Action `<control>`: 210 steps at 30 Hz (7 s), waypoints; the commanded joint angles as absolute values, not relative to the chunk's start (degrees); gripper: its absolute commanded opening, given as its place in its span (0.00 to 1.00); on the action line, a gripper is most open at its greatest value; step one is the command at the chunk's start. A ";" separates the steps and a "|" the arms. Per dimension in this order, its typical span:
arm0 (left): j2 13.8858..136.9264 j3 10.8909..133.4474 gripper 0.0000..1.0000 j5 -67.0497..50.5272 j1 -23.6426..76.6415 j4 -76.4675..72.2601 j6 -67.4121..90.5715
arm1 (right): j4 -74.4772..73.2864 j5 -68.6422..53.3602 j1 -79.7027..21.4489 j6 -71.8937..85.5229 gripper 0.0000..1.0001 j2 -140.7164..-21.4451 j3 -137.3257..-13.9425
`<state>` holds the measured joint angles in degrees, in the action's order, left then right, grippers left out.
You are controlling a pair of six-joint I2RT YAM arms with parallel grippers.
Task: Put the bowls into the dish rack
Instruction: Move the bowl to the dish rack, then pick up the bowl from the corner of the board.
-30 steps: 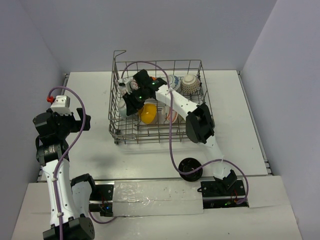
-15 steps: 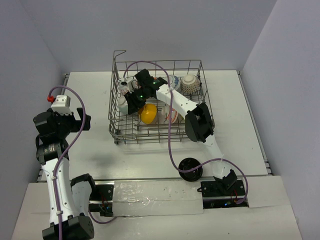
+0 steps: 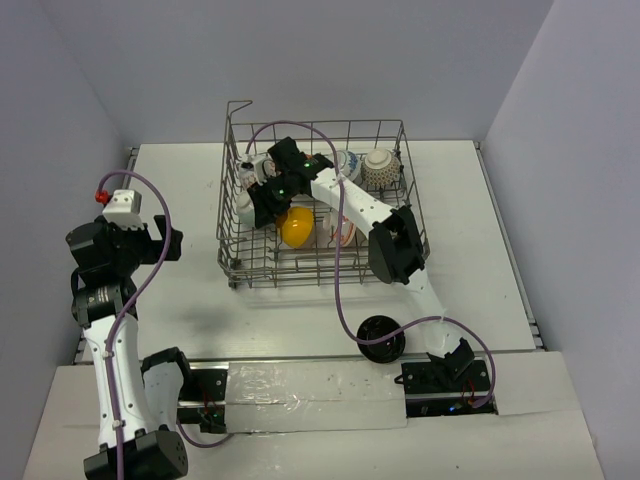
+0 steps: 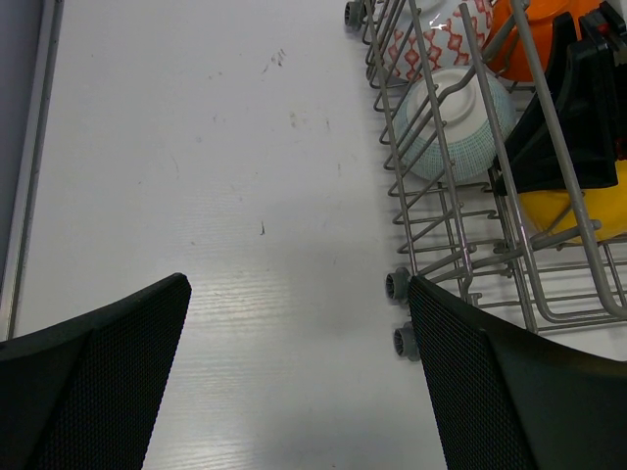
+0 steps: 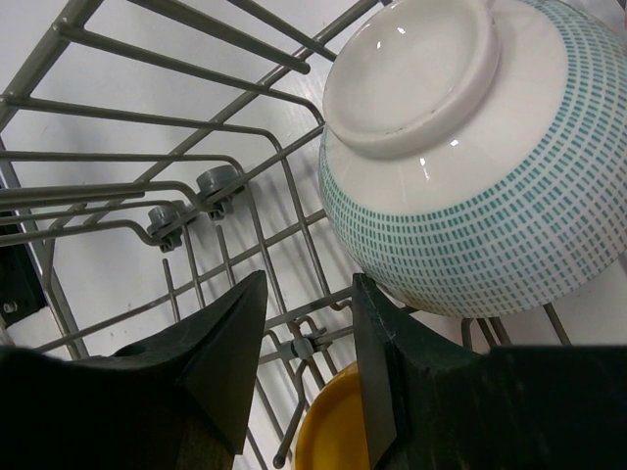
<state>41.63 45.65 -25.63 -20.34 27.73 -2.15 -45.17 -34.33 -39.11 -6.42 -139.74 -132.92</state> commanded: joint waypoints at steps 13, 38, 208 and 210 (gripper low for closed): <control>41.75 48.69 0.99 -25.84 -20.65 27.42 -2.37 | -42.98 -30.67 -37.62 -7.29 0.50 -139.66 -135.44; 39.99 48.60 0.99 -24.08 -20.65 27.42 -2.20 | -41.92 -33.93 -40.08 -13.71 0.49 -122.70 -120.59; 41.92 50.36 0.99 -19.42 -19.34 31.20 -4.39 | -50.45 -11.61 -58.27 -40.34 0.61 -84.73 -56.43; 41.92 50.36 0.99 -19.60 -19.34 31.11 -4.31 | -50.36 -10.81 -58.27 -40.17 0.61 -84.20 -55.81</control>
<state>42.83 50.35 -18.17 -19.42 32.08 -3.86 -52.03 -12.43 -57.89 -40.77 -86.85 -56.69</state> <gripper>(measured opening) 0.991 0.611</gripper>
